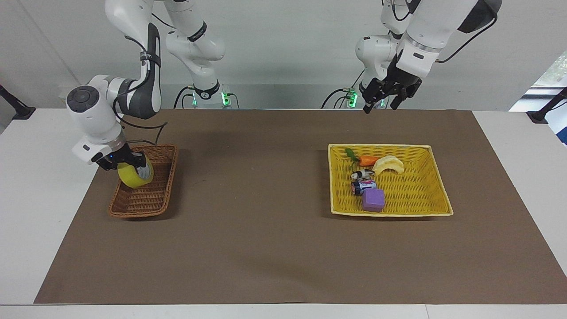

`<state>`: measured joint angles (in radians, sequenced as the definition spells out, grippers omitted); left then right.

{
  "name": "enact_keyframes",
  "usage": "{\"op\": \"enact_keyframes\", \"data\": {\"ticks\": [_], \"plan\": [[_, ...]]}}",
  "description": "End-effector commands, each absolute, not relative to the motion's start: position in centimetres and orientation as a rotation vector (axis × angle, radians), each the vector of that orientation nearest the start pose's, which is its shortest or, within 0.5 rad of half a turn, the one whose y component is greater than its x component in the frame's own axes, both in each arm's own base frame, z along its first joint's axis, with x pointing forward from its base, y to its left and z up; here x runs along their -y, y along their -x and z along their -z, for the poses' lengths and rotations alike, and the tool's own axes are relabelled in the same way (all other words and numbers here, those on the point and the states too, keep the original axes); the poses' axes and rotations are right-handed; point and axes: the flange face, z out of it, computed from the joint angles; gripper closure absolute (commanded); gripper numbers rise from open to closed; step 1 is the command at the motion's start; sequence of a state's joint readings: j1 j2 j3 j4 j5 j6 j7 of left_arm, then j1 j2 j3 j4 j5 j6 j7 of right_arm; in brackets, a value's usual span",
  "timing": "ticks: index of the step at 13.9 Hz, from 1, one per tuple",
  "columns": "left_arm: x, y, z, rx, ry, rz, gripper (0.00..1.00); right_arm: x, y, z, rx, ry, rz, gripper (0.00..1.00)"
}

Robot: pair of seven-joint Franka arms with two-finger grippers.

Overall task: Move tape to another basket
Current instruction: 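Carry the tape into the brown basket while the left gripper withdraws, then open the right gripper and lift it off the tape roll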

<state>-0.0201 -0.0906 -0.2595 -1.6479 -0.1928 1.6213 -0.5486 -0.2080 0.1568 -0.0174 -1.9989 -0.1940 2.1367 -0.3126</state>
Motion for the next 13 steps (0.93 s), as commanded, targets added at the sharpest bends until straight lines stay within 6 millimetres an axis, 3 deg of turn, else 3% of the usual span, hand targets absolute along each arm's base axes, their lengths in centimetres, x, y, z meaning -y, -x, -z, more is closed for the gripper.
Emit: {"op": "enact_keyframes", "data": {"ticks": [1,6,8,10,13], "plan": [[16.0,-50.6,-64.1,0.437,3.265,-0.033,0.00,13.8,-57.9,-41.5,0.355,3.310,-0.047,0.00],[9.0,-52.1,-63.7,0.385,3.253,-0.019,0.00,12.1,-58.4,-45.7,0.356,3.304,-0.056,0.00],[7.0,-52.5,-63.6,0.393,3.253,-0.011,0.00,12.6,-58.0,-45.9,0.357,3.302,-0.066,0.00],[5.4,-52.5,-63.0,0.399,3.250,-0.009,0.00,13.3,-56.9,-44.9,0.332,3.299,-0.082,0.00],[4.1,-52.6,-62.3,0.387,3.250,-0.020,0.00,13.1,-56.6,-41.2,0.324,3.283,-0.119,0.00]]}}
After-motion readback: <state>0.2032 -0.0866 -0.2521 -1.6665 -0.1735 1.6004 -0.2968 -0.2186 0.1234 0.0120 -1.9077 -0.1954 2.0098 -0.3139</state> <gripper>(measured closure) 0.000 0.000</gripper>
